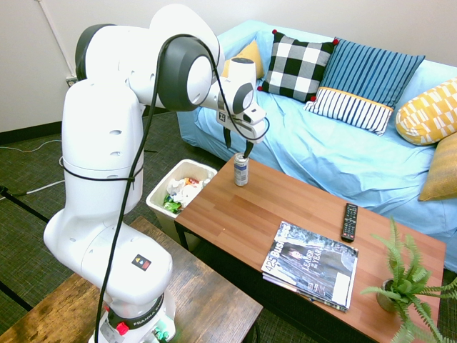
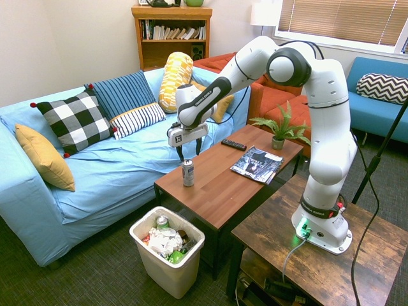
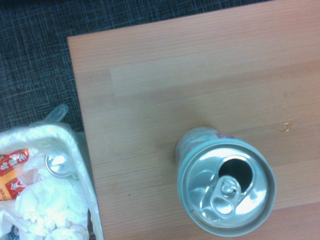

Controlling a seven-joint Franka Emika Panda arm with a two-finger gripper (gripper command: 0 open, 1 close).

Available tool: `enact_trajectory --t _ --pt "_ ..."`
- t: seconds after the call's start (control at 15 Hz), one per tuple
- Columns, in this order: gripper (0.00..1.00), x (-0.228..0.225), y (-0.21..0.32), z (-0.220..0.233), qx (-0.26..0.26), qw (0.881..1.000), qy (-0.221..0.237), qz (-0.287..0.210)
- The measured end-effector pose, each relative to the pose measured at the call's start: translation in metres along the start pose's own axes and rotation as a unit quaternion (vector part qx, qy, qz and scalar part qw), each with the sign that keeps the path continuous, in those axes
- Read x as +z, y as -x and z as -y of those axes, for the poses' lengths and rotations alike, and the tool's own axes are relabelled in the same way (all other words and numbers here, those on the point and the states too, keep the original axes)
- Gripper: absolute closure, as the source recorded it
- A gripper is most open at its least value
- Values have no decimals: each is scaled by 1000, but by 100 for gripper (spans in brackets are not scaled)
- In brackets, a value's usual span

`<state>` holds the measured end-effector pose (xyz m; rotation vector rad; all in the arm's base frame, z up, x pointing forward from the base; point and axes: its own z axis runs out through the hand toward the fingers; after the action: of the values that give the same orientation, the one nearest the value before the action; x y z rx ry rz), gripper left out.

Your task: Throw the can in the trash bin

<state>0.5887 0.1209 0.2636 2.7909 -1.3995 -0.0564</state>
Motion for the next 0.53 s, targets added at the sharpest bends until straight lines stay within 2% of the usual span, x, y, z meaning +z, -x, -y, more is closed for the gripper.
enact_trajectory --t 0.53 --pt "0 27 -15 4 20 1000 13 10"
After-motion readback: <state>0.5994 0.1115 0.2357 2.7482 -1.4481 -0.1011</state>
